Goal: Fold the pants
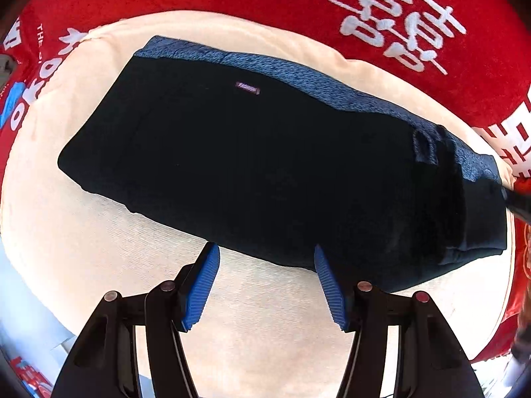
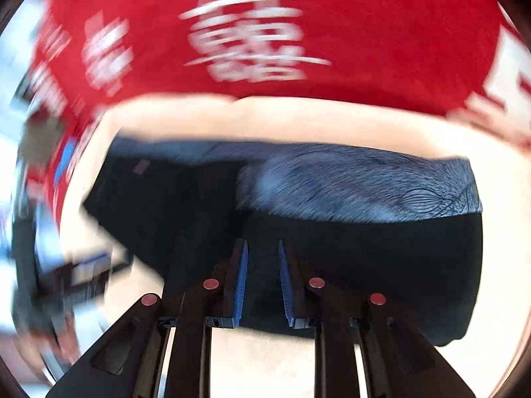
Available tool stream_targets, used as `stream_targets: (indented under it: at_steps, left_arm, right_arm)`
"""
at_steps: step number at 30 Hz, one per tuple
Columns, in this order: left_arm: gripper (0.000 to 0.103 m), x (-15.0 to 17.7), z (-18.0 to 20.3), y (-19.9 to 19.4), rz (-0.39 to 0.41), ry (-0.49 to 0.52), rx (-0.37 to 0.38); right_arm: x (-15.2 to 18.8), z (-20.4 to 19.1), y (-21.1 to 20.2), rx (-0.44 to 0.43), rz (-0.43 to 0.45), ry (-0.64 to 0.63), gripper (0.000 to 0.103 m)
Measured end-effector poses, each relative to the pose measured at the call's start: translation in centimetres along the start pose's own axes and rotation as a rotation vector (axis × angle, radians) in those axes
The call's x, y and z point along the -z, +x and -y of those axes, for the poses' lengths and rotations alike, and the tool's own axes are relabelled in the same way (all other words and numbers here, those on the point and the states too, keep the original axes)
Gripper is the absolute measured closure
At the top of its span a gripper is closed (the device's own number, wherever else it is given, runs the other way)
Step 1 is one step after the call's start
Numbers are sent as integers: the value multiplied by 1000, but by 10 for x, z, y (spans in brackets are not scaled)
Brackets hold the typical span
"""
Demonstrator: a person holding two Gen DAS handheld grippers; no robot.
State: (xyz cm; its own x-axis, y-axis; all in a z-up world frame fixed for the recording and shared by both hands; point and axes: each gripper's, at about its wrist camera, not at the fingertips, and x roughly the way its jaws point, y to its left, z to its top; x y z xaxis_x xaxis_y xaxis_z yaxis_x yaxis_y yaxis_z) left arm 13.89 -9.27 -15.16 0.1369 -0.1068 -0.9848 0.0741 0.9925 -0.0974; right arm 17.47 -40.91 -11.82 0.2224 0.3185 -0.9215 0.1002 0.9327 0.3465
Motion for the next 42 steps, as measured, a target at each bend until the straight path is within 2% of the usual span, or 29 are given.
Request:
stream_targets:
  at_steps: [2, 4, 5, 7, 11, 17, 19, 26, 28, 37, 42]
  left_arm:
    - [43, -2, -4, 3, 2, -10, -1]
    - [43, -3, -9, 5, 3, -20, -3]
    - [43, -4, -11, 5, 5, -24, -4]
    - [43, -3, -18, 4, 8, -29, -3]
    - [43, -6, -30, 6, 5, -54, -4]
    - [43, -11, -42, 7, 2, -84, -20]
    - [43, -11, -45, 8, 1, -89, -19]
    - [43, -10, -50, 5, -3, -101, -17]
    - [43, -10, -52, 5, -4, -105, -16]
    - [43, -13, -63, 5, -1, -120, -15]
    - [43, -13, -73, 0, 17, -152, 26]
  right_arm:
    - [-15, 5, 22, -10, -14, 40, 80]
    - [-17, -4, 43, -2, -57, 7, 80]
    - [-15, -12, 52, 41, -67, -22, 79]
    - [-7, -28, 50, 103, -43, -89, 75]
    - [18, -40, 44, 120, -80, -134, 75]
    - [34, -57, 32, 175, -87, -145, 74]
    - [37, -58, 27, 171, -92, -134, 70]
    - [44, -79, 31, 146, -111, -146, 68]
    - [44, -84, 35, 129, -131, -144, 64]
    - [49, -92, 48, 151, -156, -174, 55]
    - [53, -94, 56, 124, -192, -158, 54]
